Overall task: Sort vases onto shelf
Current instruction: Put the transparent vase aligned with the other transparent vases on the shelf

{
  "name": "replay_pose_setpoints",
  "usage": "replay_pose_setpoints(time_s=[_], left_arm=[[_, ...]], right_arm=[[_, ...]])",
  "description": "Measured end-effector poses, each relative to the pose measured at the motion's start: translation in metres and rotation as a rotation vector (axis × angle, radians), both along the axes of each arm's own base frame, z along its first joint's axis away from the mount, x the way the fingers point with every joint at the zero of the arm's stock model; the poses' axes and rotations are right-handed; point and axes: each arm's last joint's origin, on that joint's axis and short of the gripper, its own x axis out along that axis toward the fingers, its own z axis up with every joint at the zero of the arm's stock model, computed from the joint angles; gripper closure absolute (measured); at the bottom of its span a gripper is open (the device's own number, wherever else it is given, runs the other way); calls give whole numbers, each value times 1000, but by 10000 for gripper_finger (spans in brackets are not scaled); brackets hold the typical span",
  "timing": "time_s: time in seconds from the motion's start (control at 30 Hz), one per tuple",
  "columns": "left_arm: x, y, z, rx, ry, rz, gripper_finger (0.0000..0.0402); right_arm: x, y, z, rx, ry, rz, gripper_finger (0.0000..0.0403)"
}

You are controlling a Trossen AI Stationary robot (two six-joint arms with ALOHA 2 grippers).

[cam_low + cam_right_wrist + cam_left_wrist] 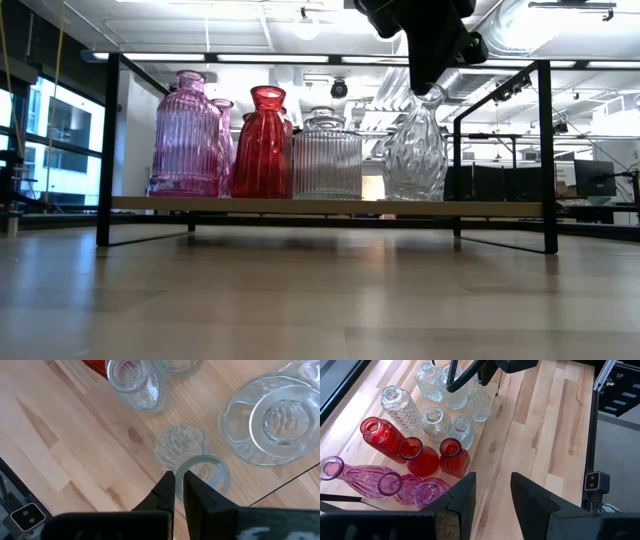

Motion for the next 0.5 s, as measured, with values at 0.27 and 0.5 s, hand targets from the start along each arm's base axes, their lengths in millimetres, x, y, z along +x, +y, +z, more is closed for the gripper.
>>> replay_pose_setpoints(time_s=[0.27, 0.5], left_arm=[[0, 0, 0, 1, 0, -1, 287], [0, 0, 0, 1, 0, -1, 287]], right_arm=[[0, 0, 0, 11, -3, 8, 396], [1, -1, 0, 17, -6, -11, 351]])
